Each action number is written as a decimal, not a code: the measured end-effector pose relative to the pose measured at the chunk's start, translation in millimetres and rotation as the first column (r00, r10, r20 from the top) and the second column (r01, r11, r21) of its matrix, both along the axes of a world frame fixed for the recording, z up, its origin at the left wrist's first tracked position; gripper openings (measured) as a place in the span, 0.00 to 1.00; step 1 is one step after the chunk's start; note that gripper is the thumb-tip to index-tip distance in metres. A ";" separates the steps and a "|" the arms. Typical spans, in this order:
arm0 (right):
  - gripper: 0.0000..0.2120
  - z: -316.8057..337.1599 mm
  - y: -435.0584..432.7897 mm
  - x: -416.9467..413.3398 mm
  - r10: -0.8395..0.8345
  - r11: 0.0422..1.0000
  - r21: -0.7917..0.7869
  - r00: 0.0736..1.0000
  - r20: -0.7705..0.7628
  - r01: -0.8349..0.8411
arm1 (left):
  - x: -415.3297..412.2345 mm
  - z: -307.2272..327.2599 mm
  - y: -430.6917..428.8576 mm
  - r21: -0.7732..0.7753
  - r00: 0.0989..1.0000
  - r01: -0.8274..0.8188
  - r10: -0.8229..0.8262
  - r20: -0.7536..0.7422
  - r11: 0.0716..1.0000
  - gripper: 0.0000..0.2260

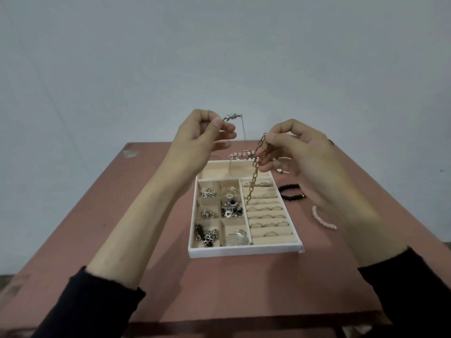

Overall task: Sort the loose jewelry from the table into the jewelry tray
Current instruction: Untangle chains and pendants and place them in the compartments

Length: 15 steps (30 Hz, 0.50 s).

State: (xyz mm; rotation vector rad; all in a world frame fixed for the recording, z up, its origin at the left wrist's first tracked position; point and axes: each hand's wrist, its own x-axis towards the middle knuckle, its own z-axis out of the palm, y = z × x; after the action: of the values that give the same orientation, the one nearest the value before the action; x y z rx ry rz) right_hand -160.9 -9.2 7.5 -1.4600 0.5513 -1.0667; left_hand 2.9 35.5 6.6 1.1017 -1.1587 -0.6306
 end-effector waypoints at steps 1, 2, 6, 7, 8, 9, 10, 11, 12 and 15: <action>0.05 -2.6 3.9 2.4 0.029 1.000 0.008 1.000 -0.006 -0.029 | 2.0 -2.9 3.9 -0.001 1.000 0.011 -0.011 -0.028 1.000 0.06; 0.05 -5.1 7.4 4.3 0.057 0.998 0.017 0.998 -0.012 -0.057 | 3.6 -5.4 7.2 -0.001 0.999 0.018 -0.018 -0.050 1.000 0.06; 0.05 -12.5 20.1 8.5 0.141 0.990 0.039 0.989 -0.041 -0.139 | 8.5 -14.4 18.8 0.007 0.990 0.054 -0.052 -0.133 0.999 0.05; 0.05 -13.7 22.9 9.0 0.153 0.988 0.038 0.987 -0.047 -0.151 | 9.2 -16.3 21.1 0.007 0.988 0.059 -0.057 -0.146 0.998 0.06; 0.05 -14.7 25.5 9.5 0.162 0.986 0.036 0.985 -0.052 -0.160 | 9.7 -18.0 23.4 0.010 0.987 0.059 -0.057 -0.149 0.998 0.06; 0.05 -15.4 28.0 9.8 0.169 0.985 0.034 0.984 -0.058 -0.167 | 9.9 -19.6 25.6 0.013 0.988 0.057 -0.054 -0.145 0.998 0.06; 0.05 -16.1 30.0 10.6 0.175 0.984 0.033 0.982 -0.064 -0.174 | 10.1 -21.0 27.7 0.016 0.989 0.055 -0.052 -0.140 0.998 0.05; 0.05 -16.7 31.7 11.3 0.181 0.983 0.031 0.981 -0.069 -0.180 | 10.5 -22.1 29.5 0.019 0.989 0.056 -0.053 -0.137 0.998 0.05; 0.05 -17.5 32.8 12.2 0.188 0.982 0.030 0.979 -0.074 -0.186 | 10.8 -22.9 31.1 0.019 0.989 0.058 -0.055 -0.139 0.998 0.05; 0.05 -19.4 34.3 14.5 0.200 0.980 0.017 0.975 -0.097 -0.200 | 11.4 -24.1 34.2 0.021 0.987 0.076 -0.072 -0.147 0.997 0.05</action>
State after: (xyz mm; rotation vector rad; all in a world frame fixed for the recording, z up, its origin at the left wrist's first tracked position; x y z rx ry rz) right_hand -146.3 25.1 -11.9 -1.5332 0.4655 -0.8376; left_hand 14.3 69.7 -17.5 1.0213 -1.0707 -0.7737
